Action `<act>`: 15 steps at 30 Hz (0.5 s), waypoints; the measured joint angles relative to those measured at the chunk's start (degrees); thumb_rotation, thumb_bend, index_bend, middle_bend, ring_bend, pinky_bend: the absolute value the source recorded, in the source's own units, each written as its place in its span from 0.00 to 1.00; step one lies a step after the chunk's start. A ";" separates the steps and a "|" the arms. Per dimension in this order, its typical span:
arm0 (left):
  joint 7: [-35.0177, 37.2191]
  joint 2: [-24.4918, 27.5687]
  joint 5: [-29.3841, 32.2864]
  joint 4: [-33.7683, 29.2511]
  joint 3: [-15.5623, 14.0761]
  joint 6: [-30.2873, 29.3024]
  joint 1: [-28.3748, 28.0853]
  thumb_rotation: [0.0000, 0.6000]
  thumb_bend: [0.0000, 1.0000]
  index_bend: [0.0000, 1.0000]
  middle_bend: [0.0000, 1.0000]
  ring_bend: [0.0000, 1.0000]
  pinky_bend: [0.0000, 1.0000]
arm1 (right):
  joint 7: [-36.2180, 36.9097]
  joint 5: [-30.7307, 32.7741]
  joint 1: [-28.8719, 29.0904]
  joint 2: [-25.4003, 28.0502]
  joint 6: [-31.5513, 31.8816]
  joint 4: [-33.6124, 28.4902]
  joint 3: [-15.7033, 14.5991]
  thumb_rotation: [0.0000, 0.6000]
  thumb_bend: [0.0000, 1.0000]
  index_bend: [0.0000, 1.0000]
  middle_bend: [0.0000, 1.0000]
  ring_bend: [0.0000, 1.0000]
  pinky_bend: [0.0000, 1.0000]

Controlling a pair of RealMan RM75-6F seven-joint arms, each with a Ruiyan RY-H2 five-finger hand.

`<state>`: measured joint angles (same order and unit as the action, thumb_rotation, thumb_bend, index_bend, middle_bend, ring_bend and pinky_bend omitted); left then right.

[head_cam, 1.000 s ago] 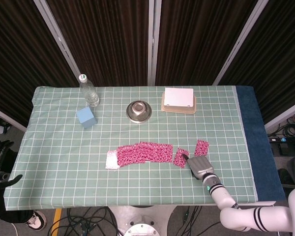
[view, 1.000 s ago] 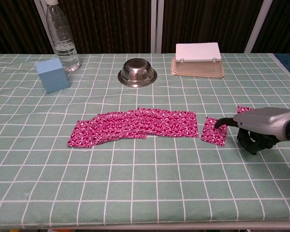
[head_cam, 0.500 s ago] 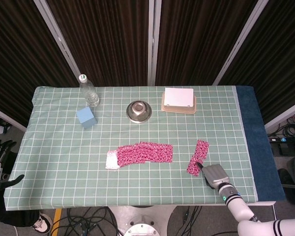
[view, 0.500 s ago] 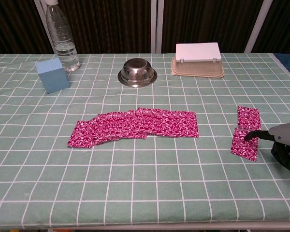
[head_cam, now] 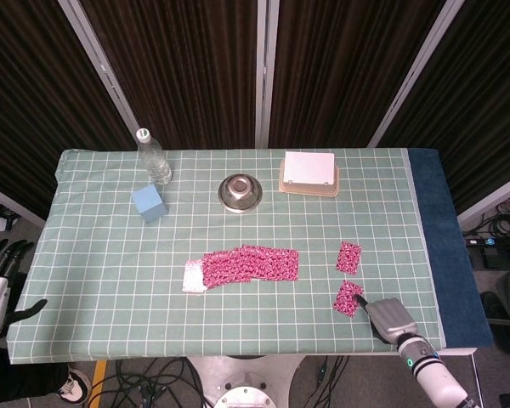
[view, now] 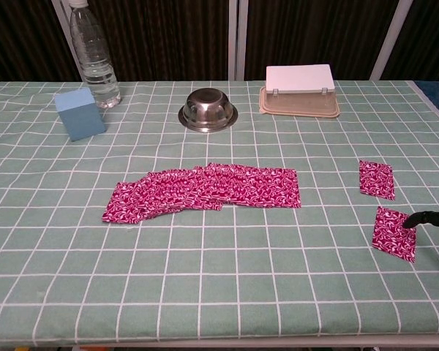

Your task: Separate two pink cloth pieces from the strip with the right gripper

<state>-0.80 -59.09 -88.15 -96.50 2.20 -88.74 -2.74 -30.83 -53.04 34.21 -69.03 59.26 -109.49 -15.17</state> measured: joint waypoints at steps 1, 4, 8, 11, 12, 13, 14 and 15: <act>0.07 0.03 -0.05 0.04 -0.05 -0.08 0.07 1.00 0.00 0.14 0.11 0.04 0.14 | 0.57 -0.79 -0.33 0.32 0.22 -0.16 0.03 1.00 1.00 0.10 0.89 0.87 0.73; 0.30 0.09 -0.32 0.22 -0.19 -0.43 0.26 1.00 0.00 0.14 0.11 0.04 0.14 | 3.16 -4.16 -1.60 1.00 1.83 -0.34 0.75 1.00 1.00 0.10 0.89 0.87 0.73; 0.57 0.16 -0.64 0.31 -0.31 -0.79 0.44 1.00 0.00 0.14 0.11 0.04 0.14 | 8.23 -12.59 -4.47 1.01 7.96 0.79 2.56 1.00 1.00 0.13 0.89 0.87 0.73; 0.50 0.24 -0.87 0.08 -0.37 -0.86 0.45 1.00 0.00 0.14 0.11 0.04 0.14 | 11.57 -20.20 -7.30 0.04 16.27 3.74 4.21 1.00 0.87 0.18 0.85 0.81 0.71; 0.38 0.33 -0.95 -0.03 -0.39 -0.87 0.44 1.00 0.00 0.14 0.11 0.04 0.14 | 12.49 -22.44 -8.24 -0.31 19.23 5.00 4.75 1.00 0.72 0.19 0.79 0.74 0.68; 0.30 0.38 -0.98 -0.11 -0.39 -0.86 0.41 1.00 0.00 0.14 0.11 0.04 0.14 | 13.34 -24.56 -9.24 -0.63 22.27 6.35 5.31 1.00 0.57 0.19 0.70 0.65 0.63; 0.23 0.41 -0.98 -0.20 -0.36 -0.85 0.38 1.00 0.00 0.14 0.11 0.04 0.14 | 14.30 -27.13 -10.72 -0.93 26.26 8.17 6.07 1.00 0.45 0.17 0.60 0.53 0.56; 0.18 0.44 -0.98 -0.28 -0.32 -0.79 0.31 1.00 0.00 0.14 0.11 0.04 0.14 | 14.77 -28.74 -11.84 -0.99 29.01 9.41 6.54 1.00 0.32 0.13 0.44 0.36 0.43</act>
<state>-0.62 -58.64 -89.13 -96.78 1.88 -89.53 -2.43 -16.07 -81.77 22.37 -70.02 88.27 -100.08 -8.63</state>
